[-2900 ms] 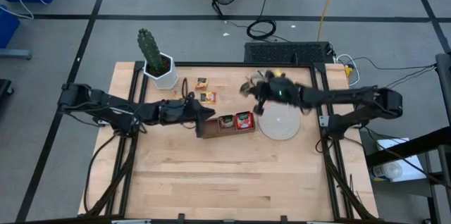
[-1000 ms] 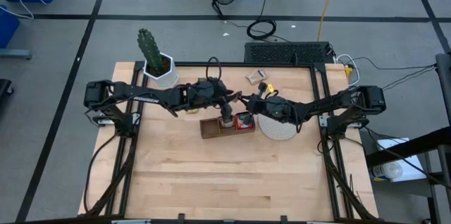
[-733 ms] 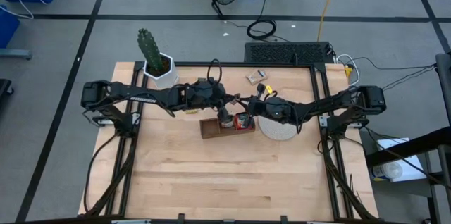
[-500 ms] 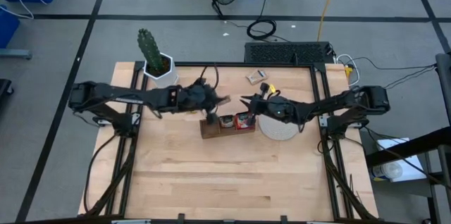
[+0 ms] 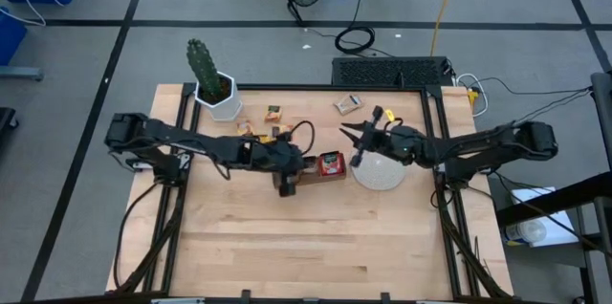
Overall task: Pick & Place Tea
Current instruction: Put the brown tea bag into the middle section of the wooden organizer
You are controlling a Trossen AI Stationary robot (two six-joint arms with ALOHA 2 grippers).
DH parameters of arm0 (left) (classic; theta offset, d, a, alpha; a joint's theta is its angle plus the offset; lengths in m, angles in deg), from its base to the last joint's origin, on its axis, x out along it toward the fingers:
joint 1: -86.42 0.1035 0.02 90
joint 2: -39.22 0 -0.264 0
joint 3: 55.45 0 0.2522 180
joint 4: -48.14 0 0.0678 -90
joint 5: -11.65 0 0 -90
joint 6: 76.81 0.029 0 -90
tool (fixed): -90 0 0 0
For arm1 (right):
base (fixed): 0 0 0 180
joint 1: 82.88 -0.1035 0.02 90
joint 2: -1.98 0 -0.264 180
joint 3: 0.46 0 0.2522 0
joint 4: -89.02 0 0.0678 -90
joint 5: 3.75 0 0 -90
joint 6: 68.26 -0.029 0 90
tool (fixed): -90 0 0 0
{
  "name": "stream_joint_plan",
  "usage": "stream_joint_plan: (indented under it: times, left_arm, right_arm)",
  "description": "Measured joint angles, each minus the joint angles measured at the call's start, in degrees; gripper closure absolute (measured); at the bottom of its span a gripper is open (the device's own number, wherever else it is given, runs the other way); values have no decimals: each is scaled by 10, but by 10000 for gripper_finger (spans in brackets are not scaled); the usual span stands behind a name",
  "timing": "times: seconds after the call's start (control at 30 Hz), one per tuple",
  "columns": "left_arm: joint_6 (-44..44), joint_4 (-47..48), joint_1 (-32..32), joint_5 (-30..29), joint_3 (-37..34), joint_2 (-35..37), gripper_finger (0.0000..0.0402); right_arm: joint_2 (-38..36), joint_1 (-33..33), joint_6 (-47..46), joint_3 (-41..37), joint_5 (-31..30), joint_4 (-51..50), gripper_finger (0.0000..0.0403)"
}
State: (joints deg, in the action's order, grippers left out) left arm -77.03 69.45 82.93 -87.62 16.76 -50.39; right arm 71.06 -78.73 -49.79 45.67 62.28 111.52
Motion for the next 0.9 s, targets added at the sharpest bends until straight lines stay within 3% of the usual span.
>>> stream_joint_plan:
  times: [0.3, 0.9]
  left_arm:
    - [-5, -32, 19, 19, 0, -55, 401]
    - [-33, -2, 23, 3, 0, -56, 401]
  right_arm:
    - [-20, 0, -12, -16, 1, -7, 356]
    - [-19, 0, -13, -16, 2, -14, 364]
